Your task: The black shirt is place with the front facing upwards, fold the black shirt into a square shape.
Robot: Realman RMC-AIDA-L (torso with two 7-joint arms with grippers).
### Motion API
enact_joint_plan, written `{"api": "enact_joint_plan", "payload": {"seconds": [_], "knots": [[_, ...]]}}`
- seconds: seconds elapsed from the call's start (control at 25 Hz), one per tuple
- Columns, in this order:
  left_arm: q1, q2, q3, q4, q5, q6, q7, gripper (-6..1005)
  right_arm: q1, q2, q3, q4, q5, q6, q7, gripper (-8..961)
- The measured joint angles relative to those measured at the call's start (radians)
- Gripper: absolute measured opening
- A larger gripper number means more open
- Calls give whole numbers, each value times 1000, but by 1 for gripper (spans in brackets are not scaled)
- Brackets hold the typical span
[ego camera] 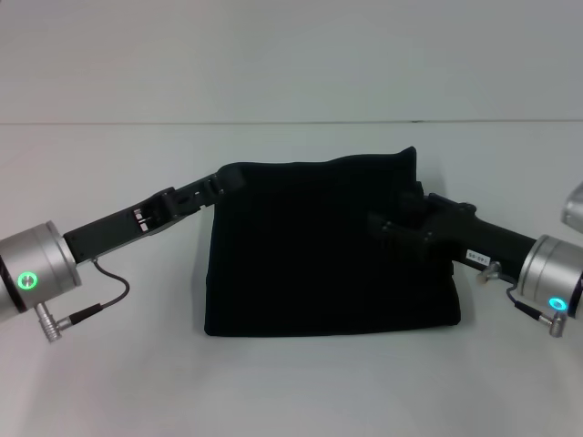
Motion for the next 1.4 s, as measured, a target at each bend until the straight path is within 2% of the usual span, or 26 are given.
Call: {"api": "enact_joint_plan", "payload": {"seconds": [0.36, 0.96, 1.2, 1.4], "knots": [[6, 2, -3, 0, 1, -5, -3, 881, -45, -5, -6, 20, 5, 36, 3, 768], [6, 13, 3, 1, 8, -20, -10, 875, -74, -7, 9, 15, 7, 58, 4, 767], [0, 46, 11, 0, 55, -49, -140, 874, -114, -10, -2, -52, -1, -80, -38, 767], [-43, 68, 36, 2, 167, -201, -375, 873, -183, -10, -3, -95, -8, -234, -172, 766]]}}
